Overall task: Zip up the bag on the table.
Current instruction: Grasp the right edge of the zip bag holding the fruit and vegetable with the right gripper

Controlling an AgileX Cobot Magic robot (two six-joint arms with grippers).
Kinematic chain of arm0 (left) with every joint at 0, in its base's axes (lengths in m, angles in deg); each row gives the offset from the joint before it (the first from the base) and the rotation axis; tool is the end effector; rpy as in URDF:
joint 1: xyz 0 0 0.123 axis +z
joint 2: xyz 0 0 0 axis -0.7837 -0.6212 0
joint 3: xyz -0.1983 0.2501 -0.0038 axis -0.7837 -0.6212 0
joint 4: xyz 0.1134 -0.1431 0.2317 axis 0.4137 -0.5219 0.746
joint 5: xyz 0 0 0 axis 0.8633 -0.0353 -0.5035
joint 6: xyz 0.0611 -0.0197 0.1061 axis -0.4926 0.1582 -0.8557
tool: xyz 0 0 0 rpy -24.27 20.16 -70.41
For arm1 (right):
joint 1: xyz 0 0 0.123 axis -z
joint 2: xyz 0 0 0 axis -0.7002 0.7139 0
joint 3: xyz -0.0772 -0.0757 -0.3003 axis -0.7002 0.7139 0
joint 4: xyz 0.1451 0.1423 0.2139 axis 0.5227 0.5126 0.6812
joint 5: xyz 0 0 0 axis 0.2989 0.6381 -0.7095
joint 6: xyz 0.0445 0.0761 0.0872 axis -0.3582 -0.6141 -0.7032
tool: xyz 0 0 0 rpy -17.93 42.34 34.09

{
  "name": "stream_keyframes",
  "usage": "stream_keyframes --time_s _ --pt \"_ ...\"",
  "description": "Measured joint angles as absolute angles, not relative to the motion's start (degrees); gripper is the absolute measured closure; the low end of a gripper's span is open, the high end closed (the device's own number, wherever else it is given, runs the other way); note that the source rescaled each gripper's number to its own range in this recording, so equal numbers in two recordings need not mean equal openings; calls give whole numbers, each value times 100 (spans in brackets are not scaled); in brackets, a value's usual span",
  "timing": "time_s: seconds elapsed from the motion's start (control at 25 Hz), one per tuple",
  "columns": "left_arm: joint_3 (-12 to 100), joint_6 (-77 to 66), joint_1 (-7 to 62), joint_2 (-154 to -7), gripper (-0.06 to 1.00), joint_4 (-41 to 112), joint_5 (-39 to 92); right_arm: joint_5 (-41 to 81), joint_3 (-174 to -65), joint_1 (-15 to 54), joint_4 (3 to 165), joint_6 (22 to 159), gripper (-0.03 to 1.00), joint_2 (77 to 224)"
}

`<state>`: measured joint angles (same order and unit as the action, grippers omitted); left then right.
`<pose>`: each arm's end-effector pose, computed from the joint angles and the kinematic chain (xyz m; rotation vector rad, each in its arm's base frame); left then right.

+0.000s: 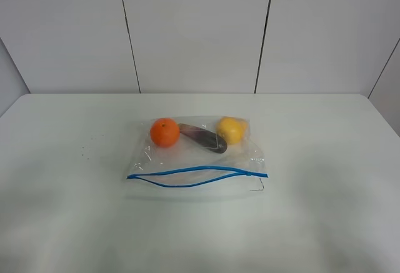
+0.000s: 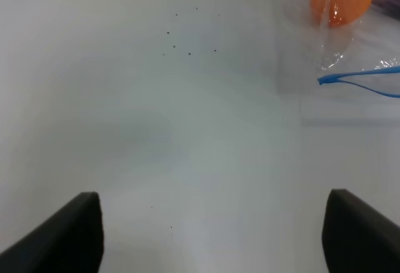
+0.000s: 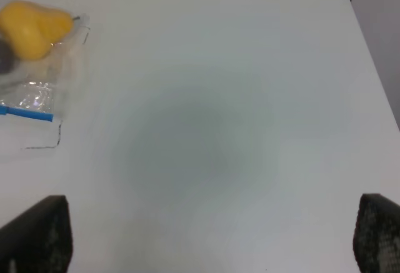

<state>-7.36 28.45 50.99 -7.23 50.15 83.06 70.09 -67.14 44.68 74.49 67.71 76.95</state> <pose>0.0284 0.0016 0.2812 0.0100 2.0425 0.0151 0.0313 -0.0025 0.2826 0.0046 2.0209 -0.0287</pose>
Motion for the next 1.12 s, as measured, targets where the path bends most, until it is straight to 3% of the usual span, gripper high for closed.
stream_keyframes --time_s 0.48,1.12 --pt "-736 2845 5099 -723 2 5015 8306 7058 -6769 4468 7485 6771 -3 7906" --pt "-736 2845 5099 -723 2 5015 8306 7169 -8546 4468 8296 7164 -3 13366"
